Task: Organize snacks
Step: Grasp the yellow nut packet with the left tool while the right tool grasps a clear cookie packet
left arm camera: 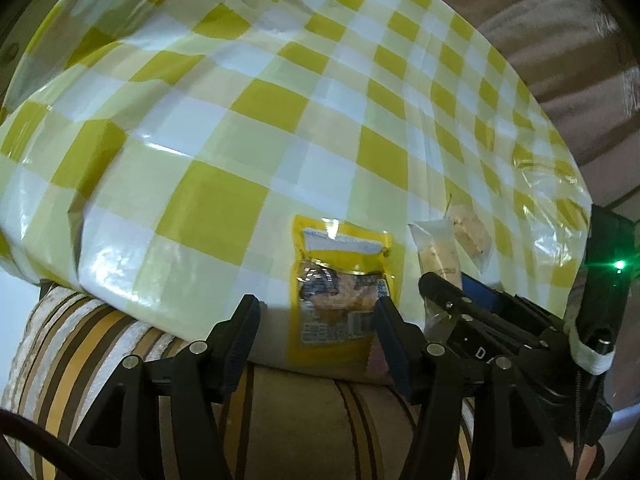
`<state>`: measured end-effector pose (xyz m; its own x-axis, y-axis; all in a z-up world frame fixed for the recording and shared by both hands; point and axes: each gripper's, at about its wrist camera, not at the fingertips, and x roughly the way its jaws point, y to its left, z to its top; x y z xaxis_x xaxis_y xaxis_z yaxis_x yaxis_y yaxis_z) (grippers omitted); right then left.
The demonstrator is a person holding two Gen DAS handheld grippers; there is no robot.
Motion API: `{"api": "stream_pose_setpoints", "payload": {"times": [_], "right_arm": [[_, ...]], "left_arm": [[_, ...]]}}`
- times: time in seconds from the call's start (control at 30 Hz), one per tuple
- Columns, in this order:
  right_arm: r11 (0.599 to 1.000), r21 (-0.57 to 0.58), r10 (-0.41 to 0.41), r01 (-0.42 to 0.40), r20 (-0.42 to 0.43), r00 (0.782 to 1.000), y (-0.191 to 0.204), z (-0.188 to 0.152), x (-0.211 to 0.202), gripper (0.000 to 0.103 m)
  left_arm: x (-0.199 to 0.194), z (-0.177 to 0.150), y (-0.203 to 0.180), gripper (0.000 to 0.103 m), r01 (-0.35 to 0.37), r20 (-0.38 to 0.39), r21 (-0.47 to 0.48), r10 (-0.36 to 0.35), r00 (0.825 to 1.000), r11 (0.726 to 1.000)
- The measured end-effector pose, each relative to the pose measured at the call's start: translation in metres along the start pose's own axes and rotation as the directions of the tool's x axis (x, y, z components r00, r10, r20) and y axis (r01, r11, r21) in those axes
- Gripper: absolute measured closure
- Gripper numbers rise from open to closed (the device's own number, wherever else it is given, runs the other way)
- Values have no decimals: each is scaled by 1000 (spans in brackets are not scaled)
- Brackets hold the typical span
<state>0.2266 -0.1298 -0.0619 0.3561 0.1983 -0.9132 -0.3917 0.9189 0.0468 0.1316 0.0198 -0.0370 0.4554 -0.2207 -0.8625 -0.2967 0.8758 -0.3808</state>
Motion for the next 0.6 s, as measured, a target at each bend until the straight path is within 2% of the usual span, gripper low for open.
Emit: {"api": "stream_pose_setpoints", "payload": {"times": [0.1,0.17,0.3,0.6], "right_arm": [[1000,27,-1,1,13,1000,-10,-3,-5,64],[999,48,-3,2,29,1000,-17,-5,-10,64],[997,77,3,-7,53,999,-27,-11,-20,64],[991,131,2,-15,100,995,-49,-28,-41,64]], "left_arm": [[7,1,-14,40,-14,-17,45,14,1000,999],[12,3,-22,34,-26,-26,66,28,999,997],[24,5,-37,32,-68,-46,103,73,996,992],[43,13,-61,18,-175,-28,183,184,983,967]]}}
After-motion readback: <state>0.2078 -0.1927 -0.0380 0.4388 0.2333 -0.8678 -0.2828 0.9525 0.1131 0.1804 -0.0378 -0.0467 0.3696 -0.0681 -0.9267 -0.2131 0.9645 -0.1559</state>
